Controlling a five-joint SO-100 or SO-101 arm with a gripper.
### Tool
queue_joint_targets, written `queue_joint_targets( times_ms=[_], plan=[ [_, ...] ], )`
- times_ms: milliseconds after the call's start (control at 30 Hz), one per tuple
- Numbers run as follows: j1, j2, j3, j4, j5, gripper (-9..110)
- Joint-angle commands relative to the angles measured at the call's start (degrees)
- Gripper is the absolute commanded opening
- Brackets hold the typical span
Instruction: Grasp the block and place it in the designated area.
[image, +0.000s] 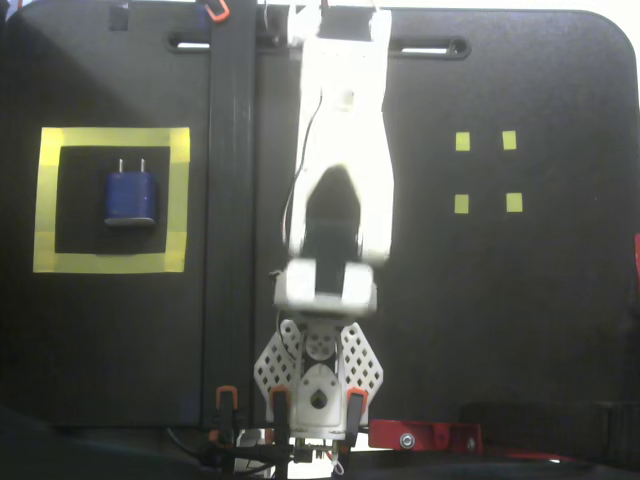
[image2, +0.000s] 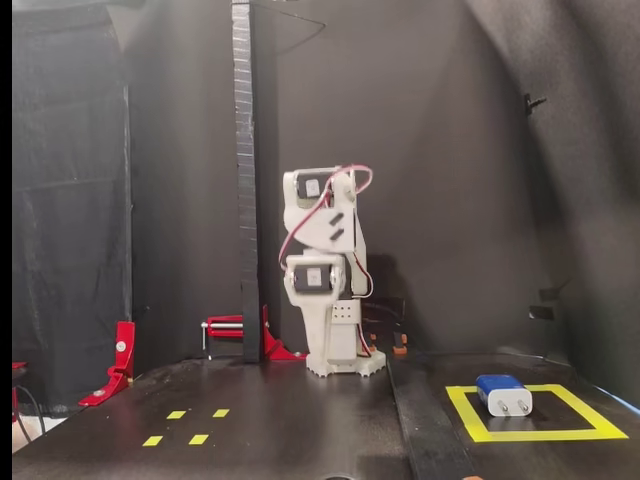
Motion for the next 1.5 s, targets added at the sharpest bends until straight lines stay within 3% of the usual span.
queue_joint_targets(
  times_ms=[0,500,800,1467],
  plan=[
    [-0.44,7.82,3.78,-5.19,-0.53,0],
    [-0.35,40.17,40.78,-49.04,0.09,0],
    [-1.85,57.48,60.73,-63.46,0.09,0],
    [-2.64,80.86,84.81,-63.90,-3.60,0]
  ],
)
